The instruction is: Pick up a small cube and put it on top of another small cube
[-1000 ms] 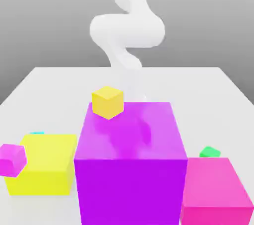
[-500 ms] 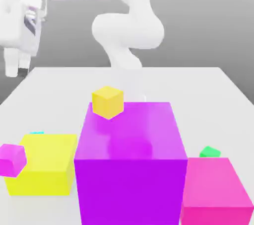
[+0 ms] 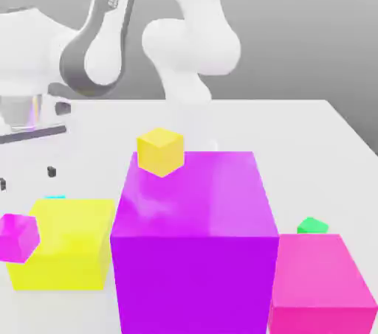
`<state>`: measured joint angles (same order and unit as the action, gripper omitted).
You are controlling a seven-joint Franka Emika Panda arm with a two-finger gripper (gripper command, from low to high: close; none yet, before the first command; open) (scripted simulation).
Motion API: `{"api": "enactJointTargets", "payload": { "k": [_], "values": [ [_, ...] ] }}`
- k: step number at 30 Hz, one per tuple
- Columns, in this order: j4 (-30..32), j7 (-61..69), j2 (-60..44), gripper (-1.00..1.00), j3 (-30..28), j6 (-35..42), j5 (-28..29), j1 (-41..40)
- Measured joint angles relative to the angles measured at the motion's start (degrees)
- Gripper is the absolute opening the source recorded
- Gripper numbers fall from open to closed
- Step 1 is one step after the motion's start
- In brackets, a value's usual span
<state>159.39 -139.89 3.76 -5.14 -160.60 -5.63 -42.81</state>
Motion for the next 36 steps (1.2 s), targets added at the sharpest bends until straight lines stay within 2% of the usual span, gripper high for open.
{"api": "enactJointTargets", "payload": {
  "k": [5, 9, 14, 15, 23, 31, 36],
  "values": [
    [3.2, -14.5, -5.18, 0.0, -2.53, -4.01, 4.04, -5.0],
    [2.44, -14.71, -11.03, 0.0, -1.88, -8.77, 2.57, -4.82],
    [1.03, -12.58, -18.99, 0.0, 2.68, -15.14, -0.46, -8.59],
    [0.84, -12.43, -20.22, -1.0, 3.48, -16.12, -0.72, -9.3],
    [0.97, -12.56, -19.29, -1.0, 2.91, -15.51, -0.47, -8.82],
    [3.32, -16.42, -7.19, -1.0, -0.59, -5.76, 4.68, -6.6],
    [-0.56, -7.07, -4.44, -1.0, -0.1, 1.78, 2.37, -5.95]
  ]
}}
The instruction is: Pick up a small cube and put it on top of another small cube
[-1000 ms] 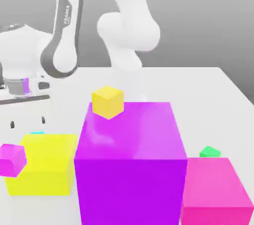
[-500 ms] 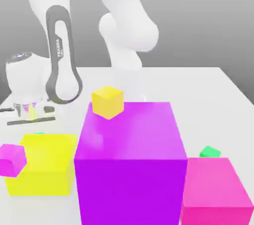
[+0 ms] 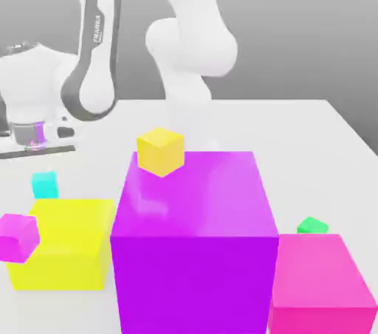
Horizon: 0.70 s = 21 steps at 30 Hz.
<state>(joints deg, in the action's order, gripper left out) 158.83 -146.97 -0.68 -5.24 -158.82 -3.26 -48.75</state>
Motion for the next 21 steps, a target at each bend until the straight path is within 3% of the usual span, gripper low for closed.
{"api": "enactJointTargets", "payload": {
  "k": [8, 21],
  "values": [
    [-4.95, 11.62, 14.58, -1.0, 6.85, 19.52, -6.69, 10.59],
    [-10.84, 16.66, 38.56, -1.0, 18.36, 48.06, -5.57, 26.26]
  ]
}}
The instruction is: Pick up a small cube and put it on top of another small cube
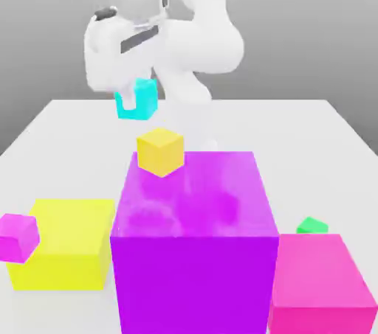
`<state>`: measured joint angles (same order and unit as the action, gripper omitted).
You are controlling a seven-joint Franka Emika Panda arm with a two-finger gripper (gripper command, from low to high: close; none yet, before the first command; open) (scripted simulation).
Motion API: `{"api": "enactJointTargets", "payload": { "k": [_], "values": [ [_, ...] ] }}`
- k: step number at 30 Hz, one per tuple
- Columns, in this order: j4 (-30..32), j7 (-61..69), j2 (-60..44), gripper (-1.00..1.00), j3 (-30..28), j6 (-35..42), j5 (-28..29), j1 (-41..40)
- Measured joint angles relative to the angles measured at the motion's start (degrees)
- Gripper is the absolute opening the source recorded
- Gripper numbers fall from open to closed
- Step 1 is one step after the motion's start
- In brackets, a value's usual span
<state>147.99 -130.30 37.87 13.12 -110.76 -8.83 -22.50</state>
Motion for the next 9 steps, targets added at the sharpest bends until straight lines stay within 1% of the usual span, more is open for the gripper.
{"api": "enactJointTargets", "payload": {
  "k": [2, 4, 5, 9],
  "values": [
    [2.16, -0.44, -0.41, -1.0, 0.4, -2.56, -0.22, -0.1],
    [5.24, -0.54, -1.73, -1.0, 0.98, -6.96, -0.61, 0.0],
    [6.69, -0.56, -2.39, 1.0, 1.26, -9.07, -0.8, 0.05],
    [6.69, -0.56, -2.39, 1.0, 1.26, -9.08, -0.8, 0.05]
  ]
}}
